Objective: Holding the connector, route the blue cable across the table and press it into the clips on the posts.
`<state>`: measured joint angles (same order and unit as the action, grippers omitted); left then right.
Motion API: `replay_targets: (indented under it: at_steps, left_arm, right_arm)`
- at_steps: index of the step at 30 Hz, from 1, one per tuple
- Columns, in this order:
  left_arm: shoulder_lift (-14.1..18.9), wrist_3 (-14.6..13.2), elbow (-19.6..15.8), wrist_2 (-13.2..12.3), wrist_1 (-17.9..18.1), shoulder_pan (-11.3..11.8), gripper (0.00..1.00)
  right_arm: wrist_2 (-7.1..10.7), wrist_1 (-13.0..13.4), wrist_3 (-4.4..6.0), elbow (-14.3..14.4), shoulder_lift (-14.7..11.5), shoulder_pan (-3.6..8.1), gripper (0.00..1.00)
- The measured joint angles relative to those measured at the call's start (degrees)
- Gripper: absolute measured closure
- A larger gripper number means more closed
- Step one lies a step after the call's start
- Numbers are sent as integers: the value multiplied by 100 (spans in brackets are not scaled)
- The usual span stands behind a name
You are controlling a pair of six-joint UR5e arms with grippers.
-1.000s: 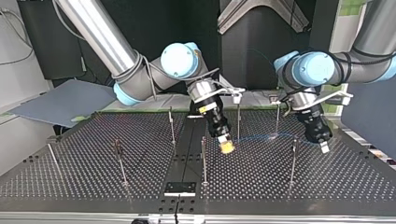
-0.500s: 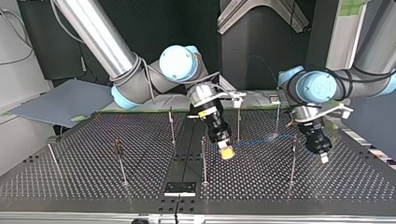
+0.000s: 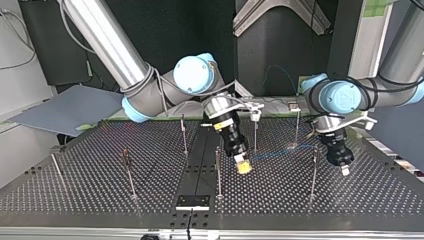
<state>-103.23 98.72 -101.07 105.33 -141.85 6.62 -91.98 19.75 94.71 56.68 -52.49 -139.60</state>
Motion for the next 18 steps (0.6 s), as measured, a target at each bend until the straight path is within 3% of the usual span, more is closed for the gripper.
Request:
replay_targets:
  at_steps: [12,18]
  left_arm:
    - [-84,30,61,21,-115,43,100]
    - [-85,170,58,33,-148,66,100]
  right_arm:
    - [-121,-307,-25,-390,3,45,100]
    - [-136,-367,-29,-451,4,43,100]
